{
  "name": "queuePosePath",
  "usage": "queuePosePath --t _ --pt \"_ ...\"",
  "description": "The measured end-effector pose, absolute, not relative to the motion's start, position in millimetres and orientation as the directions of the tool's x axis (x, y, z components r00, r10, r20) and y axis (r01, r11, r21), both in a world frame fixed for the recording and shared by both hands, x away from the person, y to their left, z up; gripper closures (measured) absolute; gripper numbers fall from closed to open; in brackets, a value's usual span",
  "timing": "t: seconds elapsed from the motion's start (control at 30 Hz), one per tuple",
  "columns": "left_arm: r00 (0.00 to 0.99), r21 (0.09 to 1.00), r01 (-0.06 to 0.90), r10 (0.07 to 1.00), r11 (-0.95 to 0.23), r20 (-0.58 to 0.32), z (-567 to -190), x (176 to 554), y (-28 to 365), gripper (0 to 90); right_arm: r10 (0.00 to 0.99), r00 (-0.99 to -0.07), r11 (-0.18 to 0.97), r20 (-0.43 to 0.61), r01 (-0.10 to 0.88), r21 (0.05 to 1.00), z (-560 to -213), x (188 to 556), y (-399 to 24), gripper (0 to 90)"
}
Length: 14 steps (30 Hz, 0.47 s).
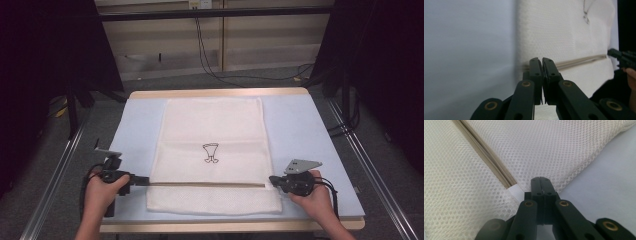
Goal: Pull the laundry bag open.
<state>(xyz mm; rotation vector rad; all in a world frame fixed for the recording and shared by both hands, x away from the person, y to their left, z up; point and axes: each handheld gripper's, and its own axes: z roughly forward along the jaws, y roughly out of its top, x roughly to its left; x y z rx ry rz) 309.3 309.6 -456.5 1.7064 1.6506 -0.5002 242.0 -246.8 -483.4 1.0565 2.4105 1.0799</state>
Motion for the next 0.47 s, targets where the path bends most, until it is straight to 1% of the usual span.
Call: queuePosePath --t 0.03,0.07,0.1,0.13,0.17,0.2,0.23,0.27,0.3,0.33,0.37,0.43,0.47 --pt "0.11 0.224 0.972 0.7 0.074 -0.706 -455 308 310 86.4 0.726 -0.687 0.443 0.033 0.504 0.741 -484 242 -247 90.0" --pt "0.165 0.284 0.958 0.725 0.044 -0.669 -455 309 308 81.1 0.728 -0.685 0.44 0.039 0.51 0.739 -484 242 -247 90.0" --pt "0.227 0.366 0.93 0.738 0.029 -0.636 -455 310 305 68.0 0.73 -0.682 0.436 0.043 0.514 0.739 -483 242 -248 90.0" --pt "0.266 0.436 0.899 0.737 0.043 -0.622 -456 311 304 52.7 0.732 -0.679 0.426 0.049 0.513 0.745 -482 242 -249 88.5" --pt "0.265 0.464 0.883 0.742 0.07 -0.616 -456 312 304 47.2 0.744 -0.665 0.403 0.055 0.513 0.758 -480 241 -251 74.1" --pt "0.286 0.504 0.862 0.761 0.062 -0.583 -455 313 302 47.9 0.777 -0.629 0.373 0.032 0.501 0.781 -478 241 -254 59.5" --pt "0.318 0.559 0.828 0.779 0.051 -0.541 -456 315 300 45.3 0.809 -0.588 0.353 0.007 0.494 0.795 -475 242 -258 49.2" --pt "0.349 0.625 0.779 0.798 0.044 -0.492 -457 316 297 37.4 0.831 -0.557 0.336 0.001 0.503 0.797 -472 244 -263 41.1" --pt "0.371 0.676 0.736 0.814 0.035 -0.446 -458 318 295 28.2 0.852 -0.523 0.303 0.019 0.522 0.798 -471 247 -268 32.8" --pt "0.382 0.701 0.713 0.83 0.015 -0.406 -458 319 292 24.7 0.869 -0.493 0.272 0.04 0.544 0.794 -471 249 -273 26.3" --pt "0.385 0.712 0.703 0.844 -0.004 -0.375 -458 321 291 25.2 0.88 -0.474 0.266 0.04 0.559 0.785 -473 251 -276 22.1" --pt "0.387 0.73 0.682 0.869 -0.043 -0.31 -460 324 288 21.0 0.891 -0.455 0.28 0.014 0.571 0.772 -476 254 -281 17.4" --pt "0.387 0.73 0.682 0.869 -0.043 -0.31 -460 324 288 19.5 0.891 -0.455 0.28 0.014 0.571 0.772 -476 254 -281 17.4"
